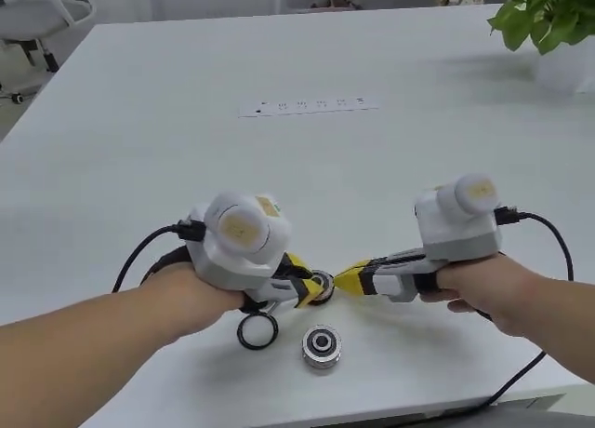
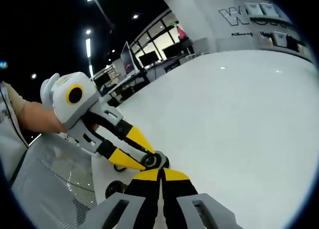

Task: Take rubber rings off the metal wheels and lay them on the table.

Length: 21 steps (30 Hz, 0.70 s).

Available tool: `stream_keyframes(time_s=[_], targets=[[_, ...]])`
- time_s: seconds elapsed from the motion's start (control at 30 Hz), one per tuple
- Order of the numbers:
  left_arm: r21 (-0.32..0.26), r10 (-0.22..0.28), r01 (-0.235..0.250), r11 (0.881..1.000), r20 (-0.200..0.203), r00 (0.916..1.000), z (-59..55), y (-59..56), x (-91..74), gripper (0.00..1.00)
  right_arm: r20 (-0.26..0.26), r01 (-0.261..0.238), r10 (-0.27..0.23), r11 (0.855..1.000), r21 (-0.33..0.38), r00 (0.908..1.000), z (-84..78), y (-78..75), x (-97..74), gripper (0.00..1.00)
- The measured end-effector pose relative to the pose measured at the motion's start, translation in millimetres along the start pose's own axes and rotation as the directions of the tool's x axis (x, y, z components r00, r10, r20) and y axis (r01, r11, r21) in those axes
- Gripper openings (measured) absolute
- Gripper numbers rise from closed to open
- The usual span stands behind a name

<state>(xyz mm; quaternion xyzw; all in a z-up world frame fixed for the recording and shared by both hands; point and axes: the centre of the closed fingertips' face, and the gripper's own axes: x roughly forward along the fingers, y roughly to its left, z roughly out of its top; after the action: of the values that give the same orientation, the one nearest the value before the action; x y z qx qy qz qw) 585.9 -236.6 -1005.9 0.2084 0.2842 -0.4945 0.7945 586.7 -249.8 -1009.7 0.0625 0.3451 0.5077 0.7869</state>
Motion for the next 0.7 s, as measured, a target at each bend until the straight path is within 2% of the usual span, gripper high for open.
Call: stream_keyframes(time_s=[0.4,0.67,0.7], targets=[[-0.013,0.016,-0.016,1.0,-0.012,0.9998,-0.5,0.7,0.7,0.13,0.001,0.002,-0.003,1.0,0.024,1.0,2.3,4.4,0.7,0.0],[-0.009,0.02,-0.02,1.0,-0.021,0.9996,-0.9,-0.5,0.7,0.13,0.002,-0.036,0.036,0.999,0.018,0.9993,4.9,17.0,5.8,0.0],[-0.009,0.02,-0.02,1.0,-0.021,0.9996,-1.0,-0.8,0.6,0.13,0.011,-0.054,0.054,0.998,0.021,0.9985,6.5,20.2,6.5,0.0]])
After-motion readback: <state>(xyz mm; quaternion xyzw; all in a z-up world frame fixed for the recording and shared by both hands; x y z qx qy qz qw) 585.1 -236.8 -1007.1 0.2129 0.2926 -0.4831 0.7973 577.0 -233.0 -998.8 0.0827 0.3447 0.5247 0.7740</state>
